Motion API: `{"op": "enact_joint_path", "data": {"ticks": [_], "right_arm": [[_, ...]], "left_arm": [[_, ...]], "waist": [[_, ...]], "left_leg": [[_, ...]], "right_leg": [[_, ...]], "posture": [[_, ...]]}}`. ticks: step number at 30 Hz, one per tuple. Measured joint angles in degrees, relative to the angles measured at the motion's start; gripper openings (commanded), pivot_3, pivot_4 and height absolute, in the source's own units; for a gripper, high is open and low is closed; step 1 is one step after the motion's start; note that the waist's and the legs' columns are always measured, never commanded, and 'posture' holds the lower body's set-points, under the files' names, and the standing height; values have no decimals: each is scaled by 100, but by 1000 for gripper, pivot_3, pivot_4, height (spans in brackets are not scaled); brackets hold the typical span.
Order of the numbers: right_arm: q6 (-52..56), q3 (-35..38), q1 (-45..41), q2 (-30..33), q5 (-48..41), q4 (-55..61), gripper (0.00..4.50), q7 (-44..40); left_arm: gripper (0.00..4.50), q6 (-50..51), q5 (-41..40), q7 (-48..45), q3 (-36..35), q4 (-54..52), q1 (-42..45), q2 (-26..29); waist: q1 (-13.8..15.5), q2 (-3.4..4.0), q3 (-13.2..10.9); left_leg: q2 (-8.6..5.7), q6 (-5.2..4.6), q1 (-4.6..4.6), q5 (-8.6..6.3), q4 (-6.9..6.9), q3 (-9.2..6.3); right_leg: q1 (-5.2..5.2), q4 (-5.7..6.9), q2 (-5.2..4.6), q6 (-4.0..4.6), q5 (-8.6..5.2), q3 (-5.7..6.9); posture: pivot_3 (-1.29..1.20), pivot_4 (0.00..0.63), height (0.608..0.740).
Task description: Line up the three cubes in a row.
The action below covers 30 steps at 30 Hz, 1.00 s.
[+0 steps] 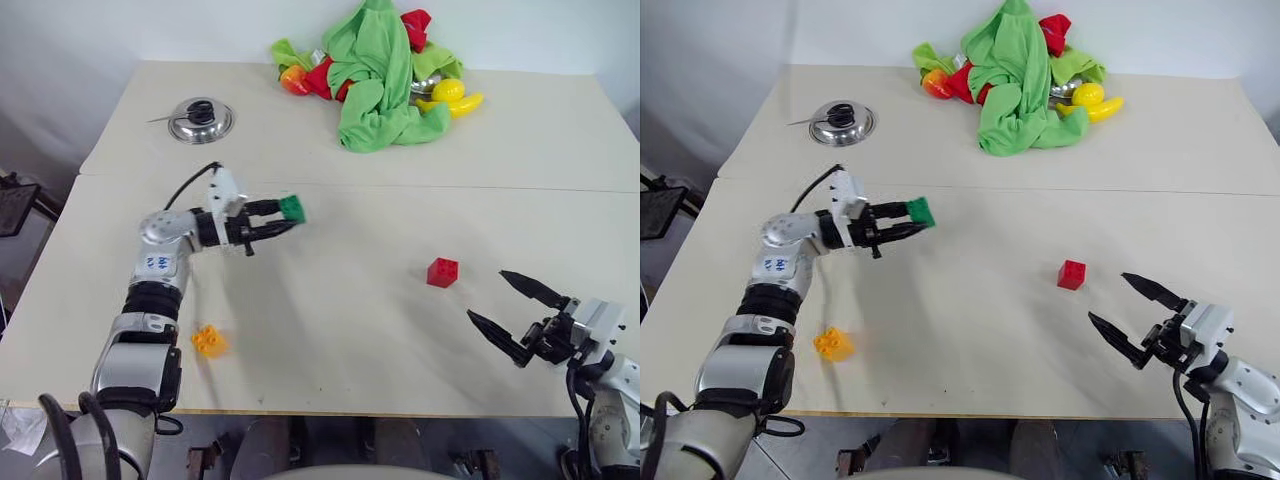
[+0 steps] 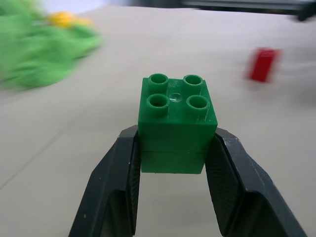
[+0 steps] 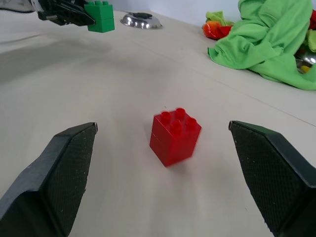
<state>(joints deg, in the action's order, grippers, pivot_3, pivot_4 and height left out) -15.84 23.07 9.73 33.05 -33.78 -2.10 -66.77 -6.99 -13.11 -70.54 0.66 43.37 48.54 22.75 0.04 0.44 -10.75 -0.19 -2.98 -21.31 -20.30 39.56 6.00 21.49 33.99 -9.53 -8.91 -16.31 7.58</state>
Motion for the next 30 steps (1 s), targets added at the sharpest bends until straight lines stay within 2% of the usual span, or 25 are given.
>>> {"op": "enact_joint_path", "data": {"ticks": [6, 11, 21, 30], "right_arm": [[95, 44, 97, 49, -72, 144, 4500, -33], [112, 117, 386, 49, -102, 427, 4500, 15], [117, 217, 871, -29, -124, 763, 4500, 231], [130, 217, 929, -30, -146, 866, 4500, 339]], "left_arm": [[1479, -180, 481, -269, 584, 721, 624, -576], [1479, -375, 862, -331, 920, 1302, 734, -903], [1479, -726, 1109, -16, 915, 1907, 919, -1282], [1479, -965, 1198, -4, 882, 2242, 1072, -1381]], "waist": [[6, -2, -1], [11, -5, -3], [142, -7, -3], [151, -7, -3]], "left_leg": [[1, 0, -2, 0, 6, 0], [2, 0, -5, 0, 6, -2], [23, -8, -11, -3, 27, -9], [20, -12, -19, -5, 35, -13]], "right_leg": [[0, 1, 3, -1, 0, -1], [1, -1, 3, -1, 1, 2], [0, 2, -5, -5, 3, 0], [0, 2, -7, -7, 4, 5]], "posture": [[0, 150, 740], [0, 150, 740], [0, 150, 740], [0, 150, 740]]}}
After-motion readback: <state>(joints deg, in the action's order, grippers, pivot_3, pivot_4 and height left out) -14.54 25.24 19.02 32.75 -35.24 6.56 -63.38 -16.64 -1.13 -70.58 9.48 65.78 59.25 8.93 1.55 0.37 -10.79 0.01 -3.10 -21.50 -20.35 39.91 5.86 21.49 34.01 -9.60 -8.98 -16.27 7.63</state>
